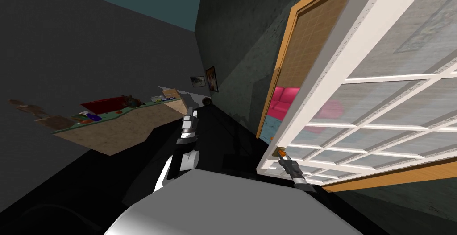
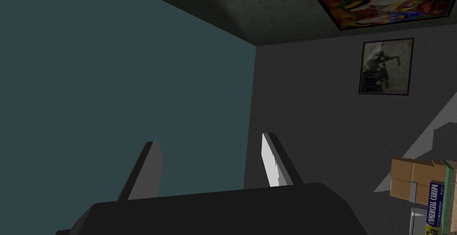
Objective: Pull the door open
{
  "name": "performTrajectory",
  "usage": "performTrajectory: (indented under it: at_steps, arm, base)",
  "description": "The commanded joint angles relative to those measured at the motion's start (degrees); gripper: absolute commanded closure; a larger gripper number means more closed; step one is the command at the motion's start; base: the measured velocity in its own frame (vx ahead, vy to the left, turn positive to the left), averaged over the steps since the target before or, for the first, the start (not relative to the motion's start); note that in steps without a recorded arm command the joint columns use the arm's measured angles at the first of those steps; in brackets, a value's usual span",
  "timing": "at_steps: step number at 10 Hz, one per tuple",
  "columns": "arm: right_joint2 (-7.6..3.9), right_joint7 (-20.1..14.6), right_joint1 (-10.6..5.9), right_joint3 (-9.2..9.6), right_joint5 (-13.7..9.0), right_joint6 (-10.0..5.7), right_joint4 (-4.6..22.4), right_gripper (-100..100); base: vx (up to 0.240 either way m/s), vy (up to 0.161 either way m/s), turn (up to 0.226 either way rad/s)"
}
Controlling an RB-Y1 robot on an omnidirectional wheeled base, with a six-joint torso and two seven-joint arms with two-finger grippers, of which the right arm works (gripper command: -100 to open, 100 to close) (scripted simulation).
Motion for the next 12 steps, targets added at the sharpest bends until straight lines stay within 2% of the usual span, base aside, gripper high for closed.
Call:
performTrajectory:
  at_steps: [1, 8, 9, 12]
  arm:
    - [-0.53, -0.9, 0.31, 0.88, 0.31, -1.78, 0.74, 100]
    - [-2.83, -3.79, 1.76, 3.8, 1.18, -7.06, 2.8, 100]
    - [-2.46, -3.54, 1.33, 3.58, 1.13, -6.63, 3.11, 100]
    - [-2.81, -4.46, 1.51, 4.36, 1.48, -8.44, 4.46, 100]
  base:
    - [-0.264, -0.063, 0.172]
    - [-0.18, -0.057, 0.111]
    - [-0.075, -0.016, 0.024]
    - [-0.19, -0.074, 0.152]
